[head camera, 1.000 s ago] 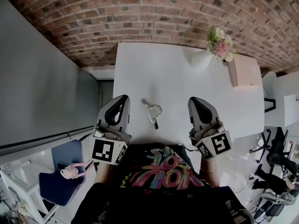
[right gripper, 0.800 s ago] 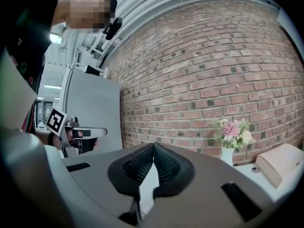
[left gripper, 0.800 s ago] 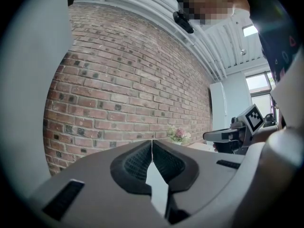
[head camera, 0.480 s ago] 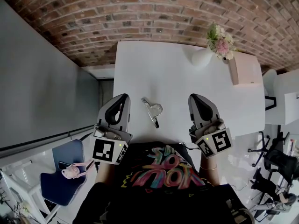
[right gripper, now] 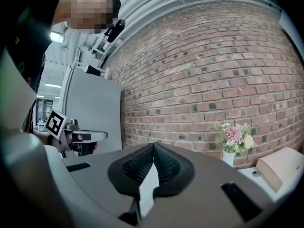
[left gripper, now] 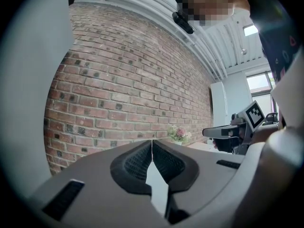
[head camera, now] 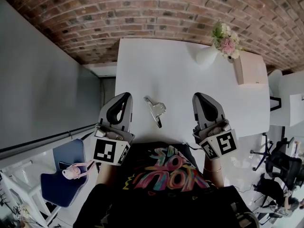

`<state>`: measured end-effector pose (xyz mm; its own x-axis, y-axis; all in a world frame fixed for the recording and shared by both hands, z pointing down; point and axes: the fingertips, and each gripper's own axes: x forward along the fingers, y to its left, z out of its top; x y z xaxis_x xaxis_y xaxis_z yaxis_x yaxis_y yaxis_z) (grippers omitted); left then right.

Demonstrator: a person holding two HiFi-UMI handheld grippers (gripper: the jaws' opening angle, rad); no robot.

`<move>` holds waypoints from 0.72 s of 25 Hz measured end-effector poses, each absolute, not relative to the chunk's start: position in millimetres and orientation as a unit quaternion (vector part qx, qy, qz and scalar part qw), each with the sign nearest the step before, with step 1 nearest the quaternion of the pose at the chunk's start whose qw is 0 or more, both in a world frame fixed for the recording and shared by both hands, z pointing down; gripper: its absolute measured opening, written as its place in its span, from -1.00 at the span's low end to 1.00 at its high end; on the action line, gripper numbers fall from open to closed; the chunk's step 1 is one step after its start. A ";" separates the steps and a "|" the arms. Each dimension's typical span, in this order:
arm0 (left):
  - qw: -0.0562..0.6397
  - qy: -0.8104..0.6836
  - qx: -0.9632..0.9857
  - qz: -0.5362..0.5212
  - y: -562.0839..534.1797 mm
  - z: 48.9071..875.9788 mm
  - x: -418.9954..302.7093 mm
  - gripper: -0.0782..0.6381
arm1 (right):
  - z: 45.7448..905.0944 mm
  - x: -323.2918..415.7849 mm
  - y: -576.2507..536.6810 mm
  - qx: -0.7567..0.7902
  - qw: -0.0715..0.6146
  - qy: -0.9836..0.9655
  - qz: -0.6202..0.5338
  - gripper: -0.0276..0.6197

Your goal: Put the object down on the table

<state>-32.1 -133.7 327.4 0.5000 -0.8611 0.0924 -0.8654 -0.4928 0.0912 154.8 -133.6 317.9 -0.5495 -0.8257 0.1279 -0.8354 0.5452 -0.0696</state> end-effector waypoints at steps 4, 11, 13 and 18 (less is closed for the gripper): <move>0.065 -0.498 0.865 0.018 -133.6 327.3 -32.0 -0.71 | 318.8 154.8 -133.3 0.472 0.045 -0.878 0.062 -0.86; 0.066 -0.495 0.866 0.016 -136.6 326.4 -32.9 -0.71 | 319.3 153.8 -134.5 0.470 0.053 -0.879 0.062 -0.86; 0.065 -0.497 0.865 0.016 -136.7 326.0 -32.9 -0.71 | 318.9 154.5 -134.1 0.469 0.052 -0.879 0.063 -0.86; 0.062 -0.496 0.866 0.017 -135.9 325.5 -32.5 -0.71 | 316.0 156.0 -132.8 0.469 0.045 -0.879 0.069 -0.86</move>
